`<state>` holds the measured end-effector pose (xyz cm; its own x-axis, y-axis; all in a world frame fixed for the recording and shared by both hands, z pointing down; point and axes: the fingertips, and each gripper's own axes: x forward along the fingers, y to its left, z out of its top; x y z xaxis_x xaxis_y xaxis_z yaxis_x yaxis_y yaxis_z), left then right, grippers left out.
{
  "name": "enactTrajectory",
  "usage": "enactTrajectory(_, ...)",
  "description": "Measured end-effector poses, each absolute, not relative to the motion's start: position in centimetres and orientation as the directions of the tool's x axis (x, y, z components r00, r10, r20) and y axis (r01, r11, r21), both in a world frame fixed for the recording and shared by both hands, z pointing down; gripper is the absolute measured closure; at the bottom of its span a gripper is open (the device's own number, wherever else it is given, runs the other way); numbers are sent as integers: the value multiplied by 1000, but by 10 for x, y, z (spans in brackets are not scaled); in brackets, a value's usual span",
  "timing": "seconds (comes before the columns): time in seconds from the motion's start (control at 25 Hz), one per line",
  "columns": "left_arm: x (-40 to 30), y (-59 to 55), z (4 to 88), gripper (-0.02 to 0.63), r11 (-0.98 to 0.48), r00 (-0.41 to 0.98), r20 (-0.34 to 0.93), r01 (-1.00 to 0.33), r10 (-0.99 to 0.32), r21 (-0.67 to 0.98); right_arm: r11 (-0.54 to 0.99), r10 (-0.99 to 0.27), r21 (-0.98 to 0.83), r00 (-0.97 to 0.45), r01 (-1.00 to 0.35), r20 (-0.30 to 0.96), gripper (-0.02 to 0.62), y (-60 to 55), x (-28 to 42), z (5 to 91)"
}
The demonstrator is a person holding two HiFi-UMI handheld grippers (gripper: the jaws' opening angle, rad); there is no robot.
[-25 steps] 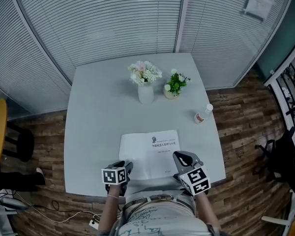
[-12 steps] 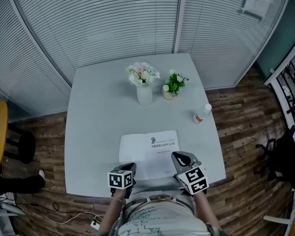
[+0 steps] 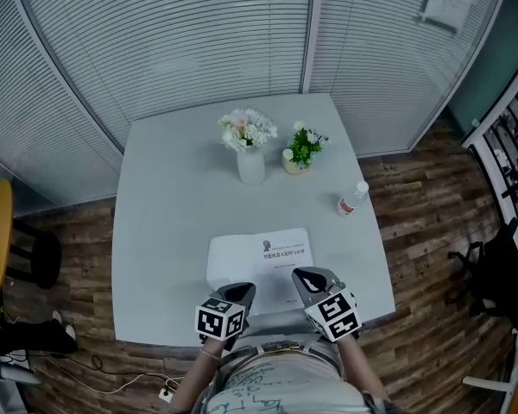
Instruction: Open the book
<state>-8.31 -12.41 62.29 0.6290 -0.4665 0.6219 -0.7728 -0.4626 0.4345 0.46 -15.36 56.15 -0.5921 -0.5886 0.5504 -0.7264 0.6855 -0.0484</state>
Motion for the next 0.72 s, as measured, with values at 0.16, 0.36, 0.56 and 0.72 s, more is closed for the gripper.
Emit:
enactTrajectory(0.16, -74, -126, 600, 607, -507, 653, 592, -751, -473, 424, 703, -570, -54, -608, -709, 553, 594, -152, -2, 557)
enactTrajectory(0.36, -66, -133, 565, 607, -546, 669, 538, -738, -513, 397, 719, -575, -49, -633, -693, 519, 594, -154, -13, 541)
enactTrajectory(0.56, -63, -147, 517, 607, -583, 679, 437, -733, -590, 351, 729, -593, -53, -669, -682, 449, 594, -160, -25, 514)
enactTrajectory(0.72, -65, -156, 478, 607, -595, 666, 344, -746, -661, 301, 737, -616, -36, -692, -675, 376, 594, -164, -34, 483)
